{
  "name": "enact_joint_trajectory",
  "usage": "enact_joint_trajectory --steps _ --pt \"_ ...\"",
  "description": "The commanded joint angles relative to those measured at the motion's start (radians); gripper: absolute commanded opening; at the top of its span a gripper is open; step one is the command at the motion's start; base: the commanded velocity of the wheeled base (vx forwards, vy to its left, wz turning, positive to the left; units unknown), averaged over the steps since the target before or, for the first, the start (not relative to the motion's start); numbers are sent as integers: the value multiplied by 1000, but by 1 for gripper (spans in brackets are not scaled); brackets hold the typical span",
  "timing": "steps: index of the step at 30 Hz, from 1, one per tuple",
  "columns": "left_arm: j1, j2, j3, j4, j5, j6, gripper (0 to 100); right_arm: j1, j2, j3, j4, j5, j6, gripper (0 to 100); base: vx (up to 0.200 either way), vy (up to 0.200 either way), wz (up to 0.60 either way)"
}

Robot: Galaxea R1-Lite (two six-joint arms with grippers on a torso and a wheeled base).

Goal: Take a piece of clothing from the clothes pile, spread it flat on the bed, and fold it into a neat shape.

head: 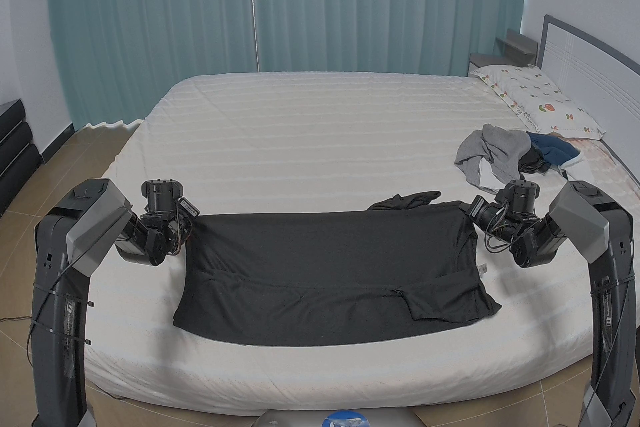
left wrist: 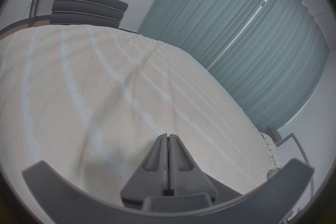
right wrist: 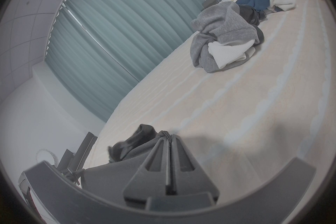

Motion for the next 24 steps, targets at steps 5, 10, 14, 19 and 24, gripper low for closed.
enact_joint_trajectory --steps 5,10,14,19,24 --pt "5 -25 14 -4 1 0 0 -6 -16 38 -32 3 2 0 0 0 0" --pt "5 -42 20 -5 0 0 0 -3 -16 34 -58 1 3 0 0 0 0" --pt "5 -40 22 -5 0 0 0 2 -10 42 -76 -2 2 0 0 0 0" --pt "3 -31 22 1 0 1 0 9 -3 80 -40 4 -18 0 0 0 0" --pt "3 -17 25 4 0 13 0 11 12 84 8 4 -70 0 0 0 0"
